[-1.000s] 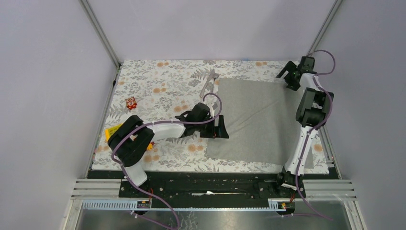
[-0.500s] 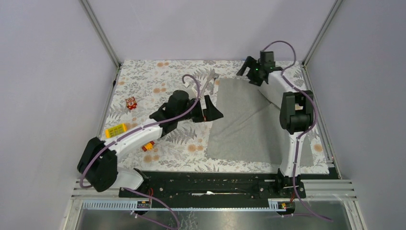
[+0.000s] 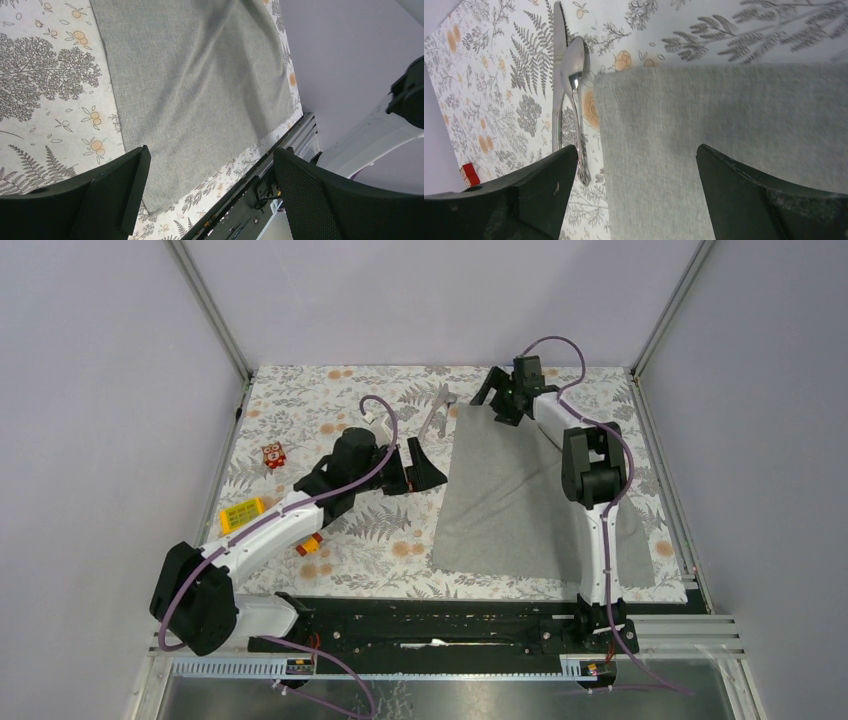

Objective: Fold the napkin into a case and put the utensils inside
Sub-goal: Smooth out the crumpled napkin at the center of the board.

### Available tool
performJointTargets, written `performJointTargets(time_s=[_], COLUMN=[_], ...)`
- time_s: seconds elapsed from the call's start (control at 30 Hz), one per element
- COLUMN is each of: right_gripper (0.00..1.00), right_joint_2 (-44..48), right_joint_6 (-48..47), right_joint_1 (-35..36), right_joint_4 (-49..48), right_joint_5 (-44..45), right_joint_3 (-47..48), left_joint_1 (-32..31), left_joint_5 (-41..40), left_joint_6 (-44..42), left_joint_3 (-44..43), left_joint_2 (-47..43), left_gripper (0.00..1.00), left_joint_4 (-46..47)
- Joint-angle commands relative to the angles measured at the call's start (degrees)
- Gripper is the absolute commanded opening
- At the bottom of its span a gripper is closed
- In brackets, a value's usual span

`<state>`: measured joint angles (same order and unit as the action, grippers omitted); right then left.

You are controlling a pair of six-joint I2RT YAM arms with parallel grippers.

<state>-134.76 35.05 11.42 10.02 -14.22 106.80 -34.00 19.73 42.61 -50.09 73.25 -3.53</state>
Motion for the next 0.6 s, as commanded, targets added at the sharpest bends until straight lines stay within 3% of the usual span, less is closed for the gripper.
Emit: performJointTargets(time_s=[0.0, 0.33, 0.43, 0.57], right_gripper=[0.95, 0.94, 0.96, 0.98], right_joint_2=[-4.25, -15.14, -11.57, -0.93], right_joint_6=[0.89, 4.31, 0.18, -2.92], right_joint_1=[2.55, 3.20, 2.98, -0.56], right_joint_4=[-0.66, 2.44, 6.46, 9.64], right_joint_5=[-0.40, -3.57, -2.58, 0.01], right_joint_3=[6.65, 22.05, 24.83, 18.08], left_joint_1=[1.18, 3.07, 3.48, 3.59], left_joint_5=[2.17, 4.65, 4.97, 5.52], left_joint_6=[-1.08, -1.30, -1.47, -1.48], left_joint_3=[0.08, 0.69, 0.76, 1.20], left_joint_2=[0.69, 1.21, 0.49, -0.18], left_gripper=[0.99, 0.99, 0.99, 0.99], left_joint_4=[2.96, 3.35, 3.28, 3.35])
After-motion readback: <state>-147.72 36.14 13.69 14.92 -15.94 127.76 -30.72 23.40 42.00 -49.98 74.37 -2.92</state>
